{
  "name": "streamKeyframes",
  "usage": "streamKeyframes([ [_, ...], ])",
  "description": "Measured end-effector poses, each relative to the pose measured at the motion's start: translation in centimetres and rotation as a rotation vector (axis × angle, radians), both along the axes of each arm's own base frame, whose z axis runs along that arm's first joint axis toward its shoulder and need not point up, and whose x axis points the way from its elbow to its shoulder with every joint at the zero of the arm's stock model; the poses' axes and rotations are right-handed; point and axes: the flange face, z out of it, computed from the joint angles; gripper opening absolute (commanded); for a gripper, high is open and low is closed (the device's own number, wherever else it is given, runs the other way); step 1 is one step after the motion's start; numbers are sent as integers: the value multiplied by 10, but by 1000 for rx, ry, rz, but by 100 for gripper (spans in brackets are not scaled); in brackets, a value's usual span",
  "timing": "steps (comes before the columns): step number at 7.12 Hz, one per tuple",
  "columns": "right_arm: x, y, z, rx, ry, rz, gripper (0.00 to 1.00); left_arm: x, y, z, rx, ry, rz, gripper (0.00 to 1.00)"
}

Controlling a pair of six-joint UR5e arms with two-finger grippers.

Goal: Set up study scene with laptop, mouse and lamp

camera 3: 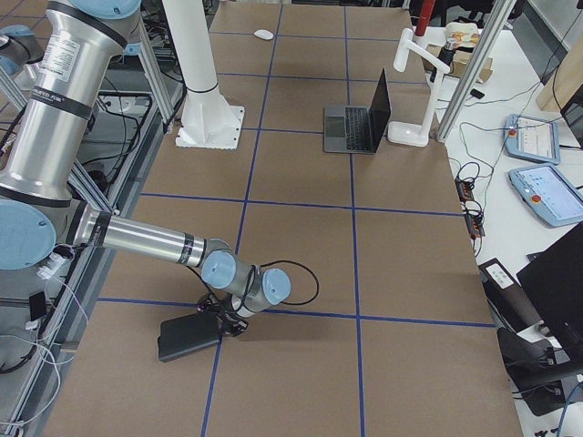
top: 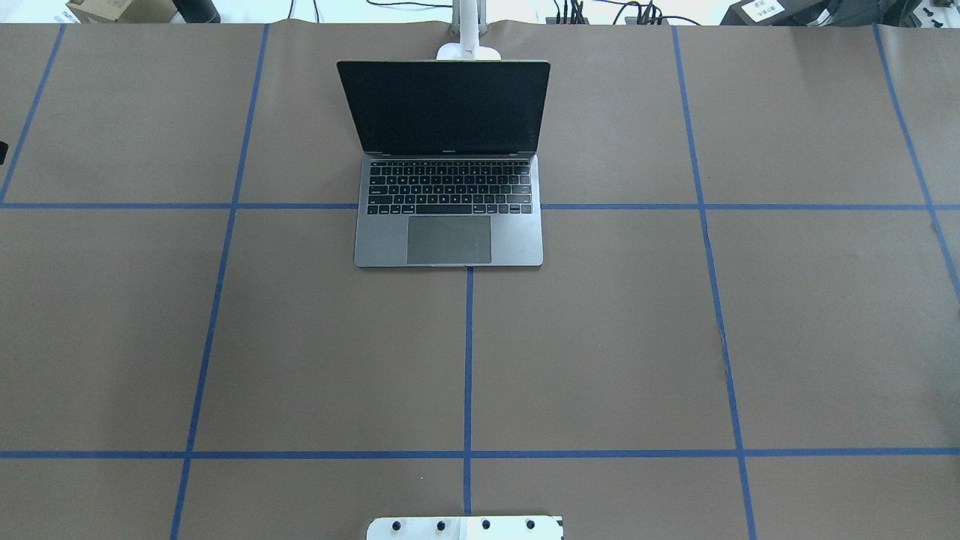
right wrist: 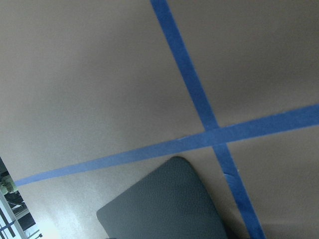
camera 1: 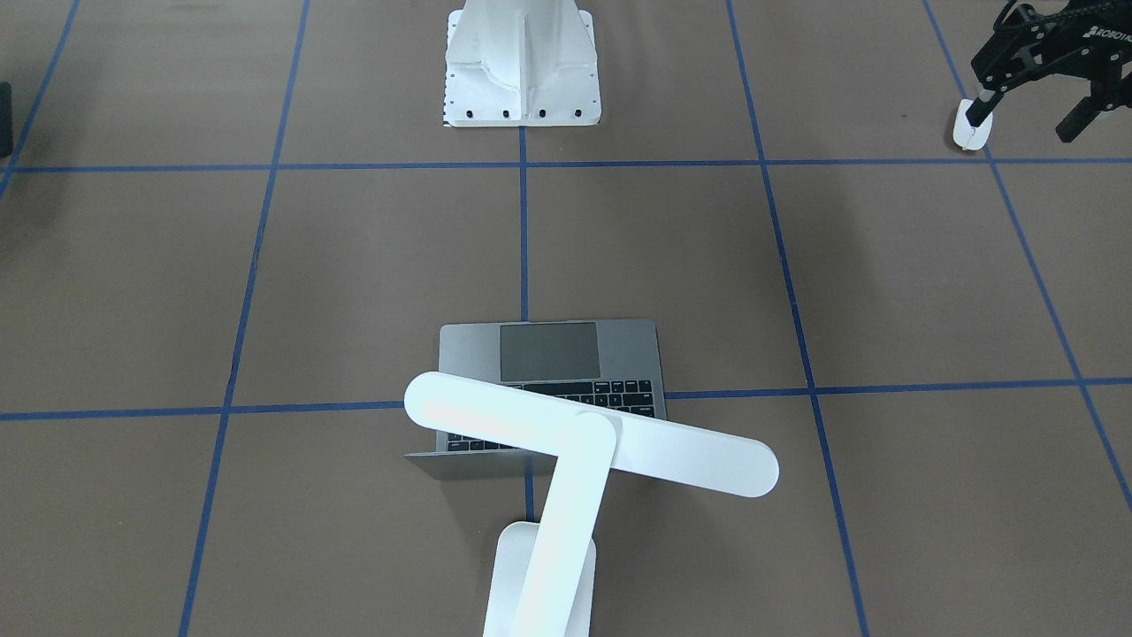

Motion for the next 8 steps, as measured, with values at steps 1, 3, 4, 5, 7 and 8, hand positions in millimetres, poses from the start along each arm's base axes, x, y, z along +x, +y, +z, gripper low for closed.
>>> streamKeyframes([
  [1,1,3,6,-11,3,-4,89,0,1,-1,3,1,0,100],
  [3,1,10,16,-33,5,-11,89,-1,3,-4,9,3,-2,100],
  [4,0,10,16,-38,-1,-8,89,-2,4,-6,13,5,-3,100],
  [5,-1,11,15,-43,-11,-3,89,-3,5,-7,13,7,-6,100],
  [7,-3,13,13,-52,-27,3,89,-4,7,-10,8,13,-18,100],
  [8,-4,14,11,-57,-34,6,89,-4,9,-12,6,16,-23,100],
])
